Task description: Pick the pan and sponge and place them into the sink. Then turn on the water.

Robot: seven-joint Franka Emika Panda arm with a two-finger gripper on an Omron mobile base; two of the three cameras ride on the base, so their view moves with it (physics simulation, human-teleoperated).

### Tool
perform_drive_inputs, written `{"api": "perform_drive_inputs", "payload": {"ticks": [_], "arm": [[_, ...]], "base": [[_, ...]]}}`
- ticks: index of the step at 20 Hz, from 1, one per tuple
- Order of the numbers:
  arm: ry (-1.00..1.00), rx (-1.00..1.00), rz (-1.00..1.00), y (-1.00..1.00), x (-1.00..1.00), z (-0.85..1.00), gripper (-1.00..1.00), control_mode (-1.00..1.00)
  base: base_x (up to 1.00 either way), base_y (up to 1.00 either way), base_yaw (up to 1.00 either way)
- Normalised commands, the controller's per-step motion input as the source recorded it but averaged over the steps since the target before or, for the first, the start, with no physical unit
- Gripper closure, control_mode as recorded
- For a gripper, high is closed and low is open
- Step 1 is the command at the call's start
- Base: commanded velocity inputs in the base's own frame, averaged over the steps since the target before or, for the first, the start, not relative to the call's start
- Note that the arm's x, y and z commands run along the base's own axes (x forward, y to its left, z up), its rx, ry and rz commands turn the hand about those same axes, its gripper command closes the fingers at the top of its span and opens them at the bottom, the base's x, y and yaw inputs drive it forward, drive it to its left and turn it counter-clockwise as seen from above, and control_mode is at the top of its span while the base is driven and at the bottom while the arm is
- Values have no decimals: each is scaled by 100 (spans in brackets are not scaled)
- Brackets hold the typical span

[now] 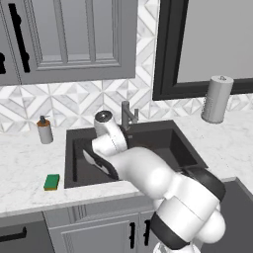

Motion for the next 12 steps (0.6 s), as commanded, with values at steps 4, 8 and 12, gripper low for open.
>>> {"api": "perform_drive_inputs", "payload": {"ticks": [4, 8, 12], "arm": [[0, 6, -4, 0, 10, -46, 100, -100], [0, 3, -8, 0, 24, -33, 100, -100], [0, 1, -10, 0, 21, -16, 100, -100]], "base": [[0, 0, 0], [0, 0, 0], [0, 0, 0]]}}
